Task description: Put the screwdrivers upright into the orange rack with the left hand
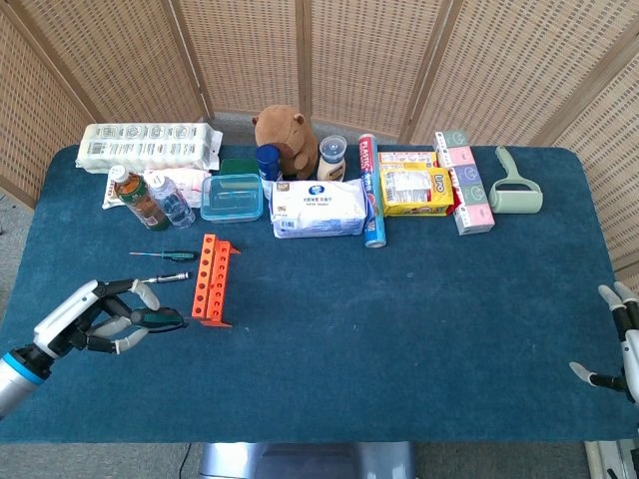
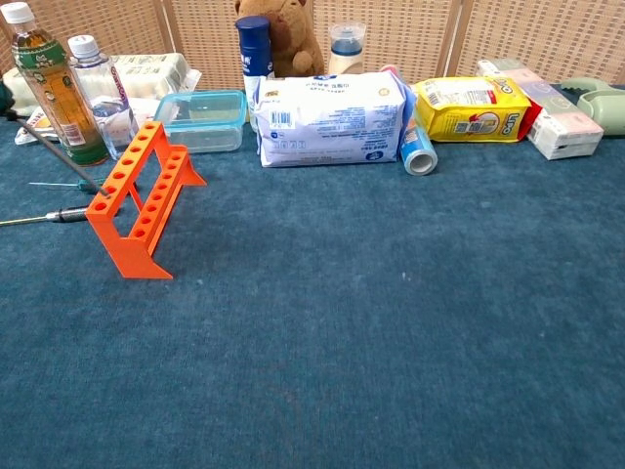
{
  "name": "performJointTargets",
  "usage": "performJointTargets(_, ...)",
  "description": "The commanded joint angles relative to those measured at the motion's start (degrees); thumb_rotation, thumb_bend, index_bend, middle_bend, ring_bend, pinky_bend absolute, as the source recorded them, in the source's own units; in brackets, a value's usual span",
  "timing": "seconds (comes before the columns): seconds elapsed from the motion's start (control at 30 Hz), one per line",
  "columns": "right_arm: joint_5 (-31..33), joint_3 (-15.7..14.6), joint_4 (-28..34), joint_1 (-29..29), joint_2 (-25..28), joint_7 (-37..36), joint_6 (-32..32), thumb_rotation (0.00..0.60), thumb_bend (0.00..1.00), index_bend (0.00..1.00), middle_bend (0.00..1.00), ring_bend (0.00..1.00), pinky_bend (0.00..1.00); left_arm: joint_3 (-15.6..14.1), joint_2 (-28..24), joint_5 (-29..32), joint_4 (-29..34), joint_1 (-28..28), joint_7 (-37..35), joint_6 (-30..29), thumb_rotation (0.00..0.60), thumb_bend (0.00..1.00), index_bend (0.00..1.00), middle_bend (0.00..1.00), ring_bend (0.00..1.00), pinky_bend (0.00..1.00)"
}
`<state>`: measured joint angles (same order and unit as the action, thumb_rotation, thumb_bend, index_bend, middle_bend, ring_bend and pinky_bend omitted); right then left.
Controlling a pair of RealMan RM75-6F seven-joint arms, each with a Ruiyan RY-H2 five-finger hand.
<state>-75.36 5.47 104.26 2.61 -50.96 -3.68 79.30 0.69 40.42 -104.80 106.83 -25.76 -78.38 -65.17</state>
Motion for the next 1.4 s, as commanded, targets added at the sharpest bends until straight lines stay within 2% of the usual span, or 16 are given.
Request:
performJointTargets(0.03,-0.08,-0.01,0.01,-0.02,0.04,-0.06,0.06,0.6,0.0,0.05,0.0,0.0,0.0,-0.84,-1.45,0.0,-0.49,-1.29,-1.13,0.48,0.6,0.48,0.56,1.0,0.96,1.0)
performJointTargets(0.27,-0.13,-0.02,0.05,-0.13,0.19,-0.31,0.26,0.6,0.0,0.05,0.0,0.0,0.0,-0.63,-3.69,2.02,0.33,-3.82,-1.44,3.09,0.6,0.48,0.56,1.0,0.96,1.0)
performJointTargets(0.43,0.11,0.04,-0.07,-0.13,0.26,-0.55,0.18,0.6,0.0,0.05,0.0,0.0,0.0,-0.75,-5.19,2.84,1.15,-7.37,-2.0,8.84,0.6,0.48,0.56,1.0,0.96,1.0)
performJointTargets(0.57,0.13,0.03,-0.06,-0.09,0.25,-0.42,0.14,0.6,0.0,0.05,0.0,0.0,0.0,-1.03,-5.8,3.12,1.3,-8.81,-3.82,10.59,0.6,0.48,0.55,1.0,0.96,1.0)
performJointTargets(1.4,0.42,0.01,-0.03,-0.03,0.28,-0.34,-0.01,0.6,0.0,0.05,0.0,0.0,0.0,-1.73,-4.18,6.57,0.58,-10.46,-1.47,12.38,0.6,0.48,0.56,1.0,0.96,1.0)
